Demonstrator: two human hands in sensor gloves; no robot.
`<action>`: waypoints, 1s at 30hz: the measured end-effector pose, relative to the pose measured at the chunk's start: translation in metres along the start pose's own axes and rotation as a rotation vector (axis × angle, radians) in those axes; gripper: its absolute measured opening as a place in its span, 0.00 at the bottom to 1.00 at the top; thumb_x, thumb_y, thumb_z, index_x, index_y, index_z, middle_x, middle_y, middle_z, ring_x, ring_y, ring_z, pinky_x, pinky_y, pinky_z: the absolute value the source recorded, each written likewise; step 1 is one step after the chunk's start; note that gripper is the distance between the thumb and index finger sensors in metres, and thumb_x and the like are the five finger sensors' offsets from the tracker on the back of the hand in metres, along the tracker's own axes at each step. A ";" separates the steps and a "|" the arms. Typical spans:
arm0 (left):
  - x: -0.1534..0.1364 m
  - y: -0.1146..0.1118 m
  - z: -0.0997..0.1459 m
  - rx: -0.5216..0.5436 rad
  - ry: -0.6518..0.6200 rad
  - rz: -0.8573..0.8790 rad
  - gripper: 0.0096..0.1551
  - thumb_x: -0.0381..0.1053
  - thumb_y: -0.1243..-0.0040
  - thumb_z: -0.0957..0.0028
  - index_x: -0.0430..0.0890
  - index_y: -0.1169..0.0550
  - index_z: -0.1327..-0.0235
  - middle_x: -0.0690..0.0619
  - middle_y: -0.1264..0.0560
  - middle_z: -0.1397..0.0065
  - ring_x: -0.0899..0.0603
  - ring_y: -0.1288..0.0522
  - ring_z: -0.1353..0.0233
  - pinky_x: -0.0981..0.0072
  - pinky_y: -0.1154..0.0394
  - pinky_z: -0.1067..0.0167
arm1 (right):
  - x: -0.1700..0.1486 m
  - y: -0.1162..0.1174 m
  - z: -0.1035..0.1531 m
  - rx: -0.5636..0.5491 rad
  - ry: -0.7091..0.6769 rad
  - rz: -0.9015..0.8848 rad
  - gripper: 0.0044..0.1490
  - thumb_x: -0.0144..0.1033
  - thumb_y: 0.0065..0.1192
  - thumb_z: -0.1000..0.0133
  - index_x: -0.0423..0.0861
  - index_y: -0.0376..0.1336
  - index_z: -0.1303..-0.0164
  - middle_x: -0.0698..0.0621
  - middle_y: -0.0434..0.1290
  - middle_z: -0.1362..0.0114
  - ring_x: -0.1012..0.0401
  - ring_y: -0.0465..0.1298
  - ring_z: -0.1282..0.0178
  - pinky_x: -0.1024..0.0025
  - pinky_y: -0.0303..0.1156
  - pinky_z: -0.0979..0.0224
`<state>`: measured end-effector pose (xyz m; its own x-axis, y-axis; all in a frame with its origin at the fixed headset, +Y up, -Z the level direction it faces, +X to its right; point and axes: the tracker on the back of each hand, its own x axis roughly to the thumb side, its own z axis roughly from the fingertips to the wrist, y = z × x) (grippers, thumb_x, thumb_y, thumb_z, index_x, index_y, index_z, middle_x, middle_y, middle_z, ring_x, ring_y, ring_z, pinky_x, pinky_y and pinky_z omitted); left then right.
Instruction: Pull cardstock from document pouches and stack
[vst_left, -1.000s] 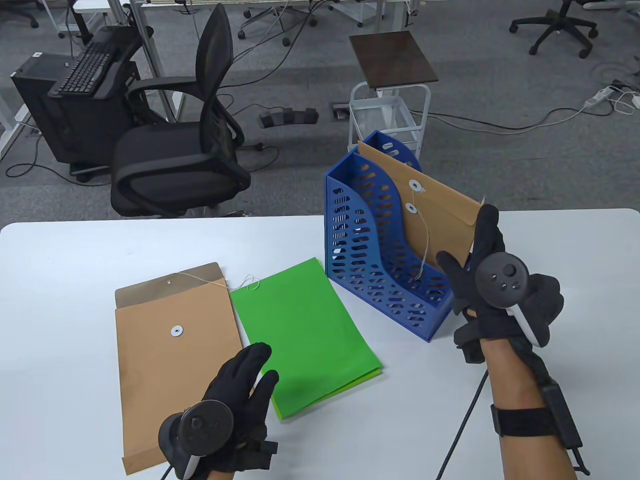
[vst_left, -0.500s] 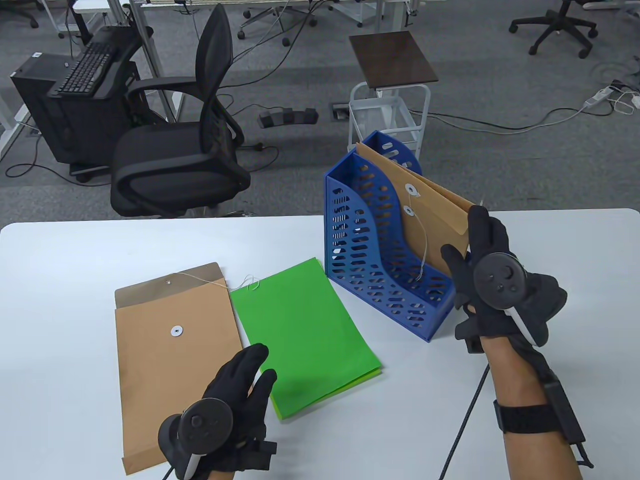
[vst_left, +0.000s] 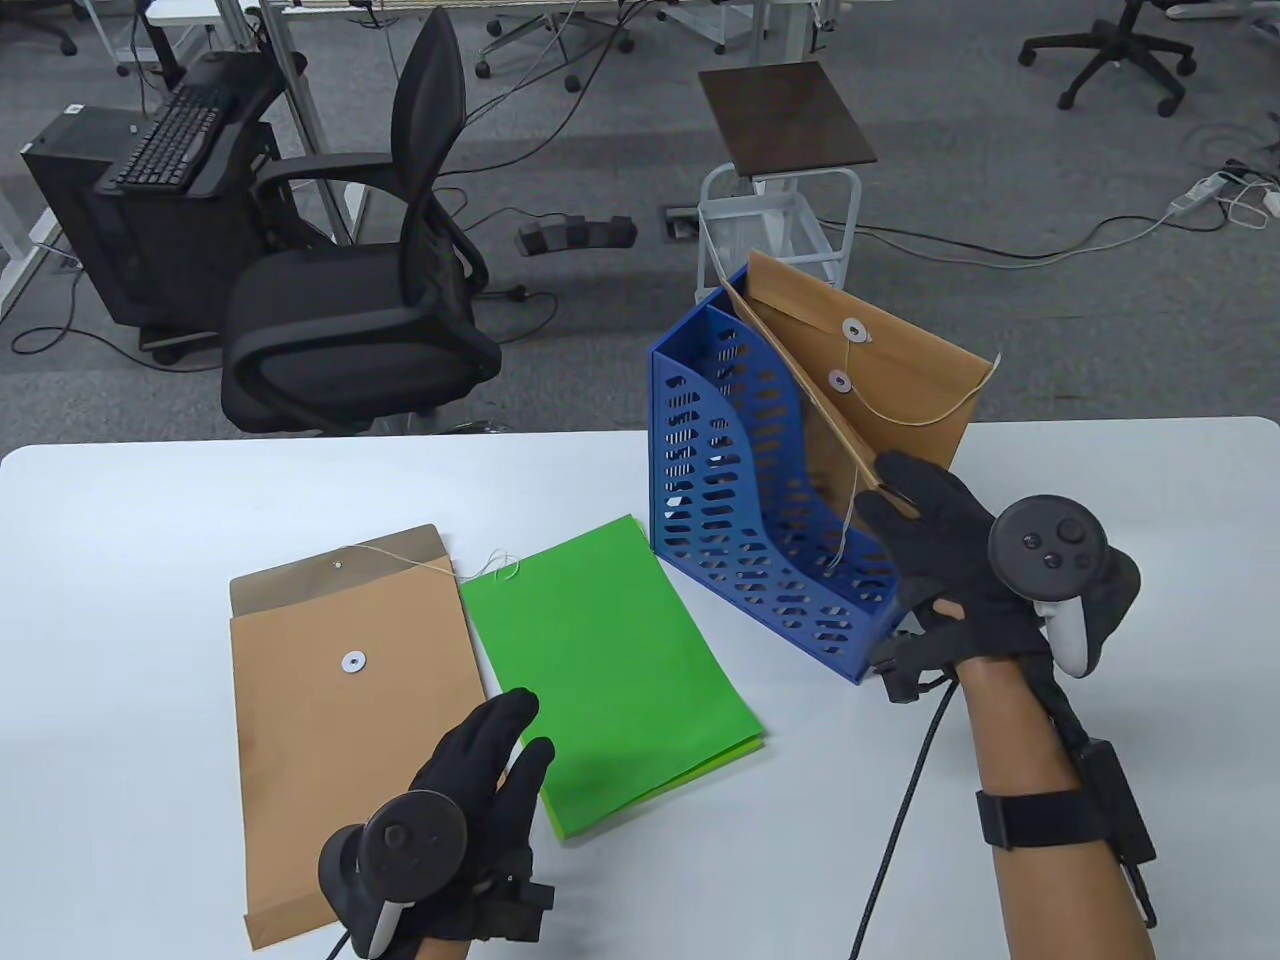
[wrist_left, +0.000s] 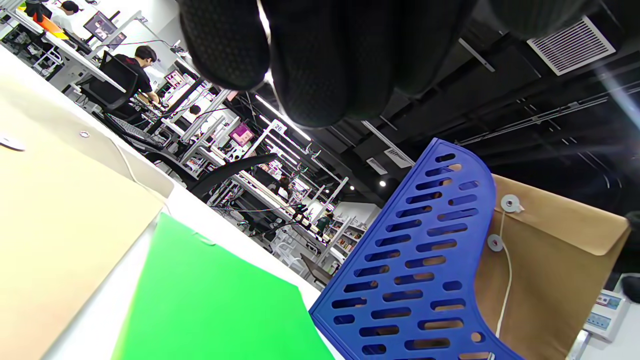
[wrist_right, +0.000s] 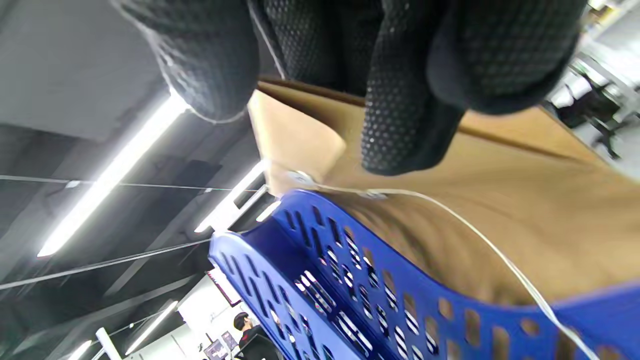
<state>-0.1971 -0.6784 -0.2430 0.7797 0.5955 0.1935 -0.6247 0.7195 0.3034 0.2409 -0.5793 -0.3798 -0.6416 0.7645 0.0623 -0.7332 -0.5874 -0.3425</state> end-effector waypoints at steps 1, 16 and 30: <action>0.000 0.000 0.000 -0.001 0.001 0.001 0.33 0.70 0.47 0.49 0.60 0.25 0.31 0.56 0.22 0.25 0.47 0.20 0.28 0.48 0.24 0.32 | -0.006 0.003 -0.003 0.006 0.031 0.001 0.39 0.57 0.71 0.49 0.49 0.69 0.31 0.46 0.73 0.23 0.53 0.84 0.52 0.60 0.81 0.55; 0.000 0.001 -0.002 -0.003 0.007 0.030 0.33 0.70 0.47 0.49 0.60 0.24 0.31 0.56 0.22 0.25 0.47 0.20 0.27 0.48 0.24 0.32 | -0.067 0.024 -0.029 0.070 0.281 -0.209 0.28 0.44 0.68 0.45 0.48 0.72 0.35 0.45 0.78 0.29 0.50 0.85 0.46 0.55 0.81 0.50; -0.015 0.005 -0.006 0.018 0.047 0.077 0.33 0.70 0.47 0.49 0.60 0.24 0.32 0.57 0.22 0.26 0.48 0.20 0.28 0.49 0.24 0.32 | 0.061 -0.051 0.014 -0.068 -0.138 -0.152 0.28 0.42 0.68 0.44 0.46 0.72 0.35 0.43 0.79 0.32 0.50 0.87 0.49 0.55 0.82 0.52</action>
<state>-0.2119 -0.6816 -0.2498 0.7263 0.6652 0.1732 -0.6817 0.6648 0.3057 0.2358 -0.5060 -0.3452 -0.5531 0.7964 0.2446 -0.8100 -0.4453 -0.3815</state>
